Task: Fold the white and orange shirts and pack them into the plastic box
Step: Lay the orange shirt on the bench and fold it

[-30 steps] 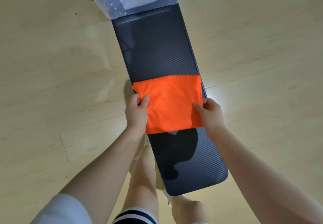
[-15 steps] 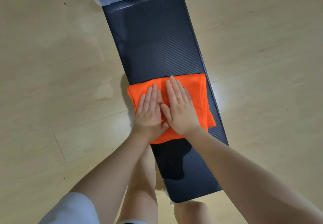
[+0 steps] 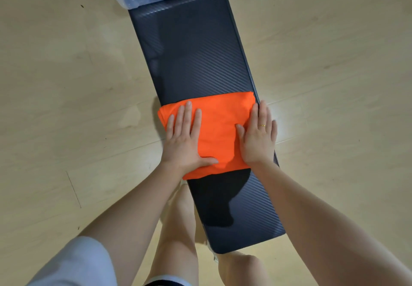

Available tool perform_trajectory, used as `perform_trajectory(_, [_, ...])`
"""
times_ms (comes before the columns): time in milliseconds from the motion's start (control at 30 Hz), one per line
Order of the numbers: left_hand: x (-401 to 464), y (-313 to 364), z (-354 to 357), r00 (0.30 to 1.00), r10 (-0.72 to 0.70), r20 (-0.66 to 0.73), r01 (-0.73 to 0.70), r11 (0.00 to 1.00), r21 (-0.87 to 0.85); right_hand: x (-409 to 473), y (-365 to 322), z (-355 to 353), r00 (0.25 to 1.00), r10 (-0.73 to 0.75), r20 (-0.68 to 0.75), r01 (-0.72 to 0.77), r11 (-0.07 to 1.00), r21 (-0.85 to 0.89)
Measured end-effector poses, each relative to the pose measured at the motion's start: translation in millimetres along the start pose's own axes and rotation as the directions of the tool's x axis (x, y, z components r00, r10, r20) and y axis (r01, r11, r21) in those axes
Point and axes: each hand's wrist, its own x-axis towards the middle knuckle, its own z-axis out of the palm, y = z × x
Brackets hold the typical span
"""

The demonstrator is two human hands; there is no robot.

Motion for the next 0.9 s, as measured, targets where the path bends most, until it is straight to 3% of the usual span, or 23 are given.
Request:
perform_trajectory(133, [-8.1,7.6,-0.6,0.996,0.09,0.012,-0.091,0.984,0.154,-28.0,6.7,-6.9,0.982,0.184,-0.04,-0.178,0.977,0.113])
perform_trajectory(267, [6.3,14.9,-5.8,0.998,0.068,0.016,-0.069,0.997,0.018,-25.7,5.3,-9.4,0.976,0.215,-0.039,-0.199,0.947,0.252])
perform_trajectory(400, [44.4,19.3,-21.3,0.987,0.103,-0.121,-0.11,0.992,-0.058,-17.7,-0.5,-13.4,0.956,0.289,0.043,-0.281,0.868,0.41])
perform_trajectory(467, [66.6,29.2,-33.8,0.972,0.209,-0.111,-0.218,0.973,-0.075,-19.8,-1.2,-16.9,0.952,0.294,0.087,-0.305,0.876,0.373])
perform_trajectory(567, [98.1,47.9,-50.4,0.947,0.321,-0.03,-0.322,0.945,-0.061,-26.5,0.7,-19.4,0.953,0.25,0.17,-0.269,0.959,0.095])
perform_trajectory(667, [119.0,51.8,-57.9,0.924,0.352,0.151,-0.355,0.935,-0.008,-29.5,6.5,-18.5,0.897,0.311,0.313,-0.381,0.904,0.194])
perform_trajectory(800, [117.5,35.0,-78.9,0.898,0.397,0.189,-0.303,0.871,-0.386,-28.5,9.0,-39.0,0.931,0.227,0.286,-0.331,0.855,0.399])
perform_trajectory(900, [106.1,18.5,-116.1,0.939,0.324,0.118,-0.143,0.676,-0.723,-19.9,2.1,-79.1,0.959,0.152,0.241,-0.263,0.796,0.545])
